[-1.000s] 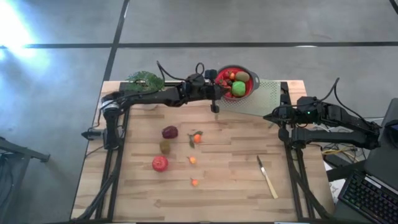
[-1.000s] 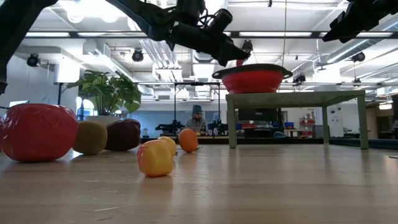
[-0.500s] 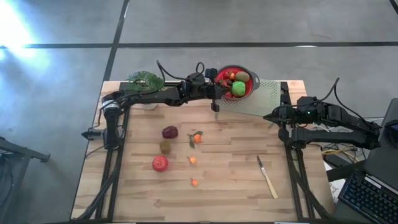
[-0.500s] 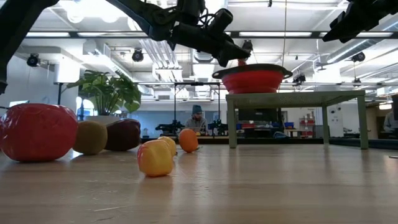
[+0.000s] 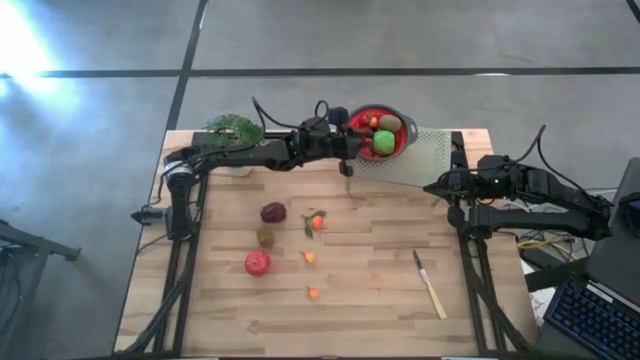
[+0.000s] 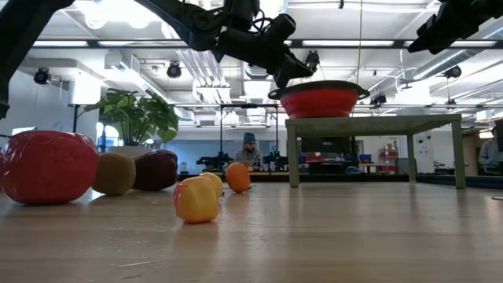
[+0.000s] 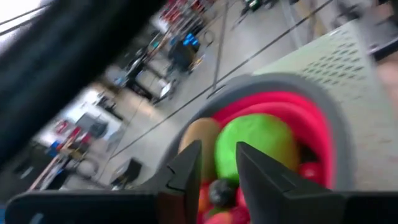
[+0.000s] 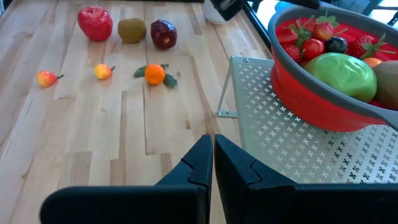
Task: Pick & Place Fruit
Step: Put the pear into the strainer bowl on the shelf
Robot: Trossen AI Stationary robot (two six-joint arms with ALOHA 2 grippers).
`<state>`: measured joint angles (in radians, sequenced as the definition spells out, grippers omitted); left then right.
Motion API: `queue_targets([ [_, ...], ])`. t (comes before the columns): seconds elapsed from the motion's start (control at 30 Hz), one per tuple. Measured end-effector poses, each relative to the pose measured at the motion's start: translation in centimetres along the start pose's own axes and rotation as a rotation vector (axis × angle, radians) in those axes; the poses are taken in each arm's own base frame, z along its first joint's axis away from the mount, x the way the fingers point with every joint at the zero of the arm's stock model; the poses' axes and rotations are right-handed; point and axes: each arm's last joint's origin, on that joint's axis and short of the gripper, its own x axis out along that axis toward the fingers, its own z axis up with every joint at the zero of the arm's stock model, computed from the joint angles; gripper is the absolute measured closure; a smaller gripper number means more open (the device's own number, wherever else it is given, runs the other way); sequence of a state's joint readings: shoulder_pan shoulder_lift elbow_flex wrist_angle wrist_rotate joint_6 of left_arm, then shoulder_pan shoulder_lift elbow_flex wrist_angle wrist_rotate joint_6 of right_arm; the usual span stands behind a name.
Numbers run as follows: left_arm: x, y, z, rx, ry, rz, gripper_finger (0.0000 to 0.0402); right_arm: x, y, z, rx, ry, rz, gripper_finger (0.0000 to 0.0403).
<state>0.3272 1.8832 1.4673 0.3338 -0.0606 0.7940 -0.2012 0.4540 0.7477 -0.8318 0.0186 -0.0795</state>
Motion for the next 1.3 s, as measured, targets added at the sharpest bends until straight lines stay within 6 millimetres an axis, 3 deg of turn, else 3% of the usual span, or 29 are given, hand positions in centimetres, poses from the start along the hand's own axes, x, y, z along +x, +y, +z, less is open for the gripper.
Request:
queue_targets([
  [0.33,-1.9,0.1,3.9,0.013,-0.037,0.063,0.0287,0.0,0.0,0.0,0.000,0.000,0.000,0.0390],
  [0.77,-6.7,-2.4,8.1,0.046,0.046,-0.209,0.0287,0.0,0.0,0.0,0.000,0.000,0.000,0.0390],
  [0.93,-8.3,-3.1,8.6,-0.003,0.109,-0.299,0.0287,0.0,0.0,0.0,0.000,0.000,0.000,0.0390],
  [1.3,-10.2,-5.2,7.6,-0.046,0.330,-0.492,0.0287,0.0,0.0,0.0,0.000,0.000,0.000,0.0390],
])
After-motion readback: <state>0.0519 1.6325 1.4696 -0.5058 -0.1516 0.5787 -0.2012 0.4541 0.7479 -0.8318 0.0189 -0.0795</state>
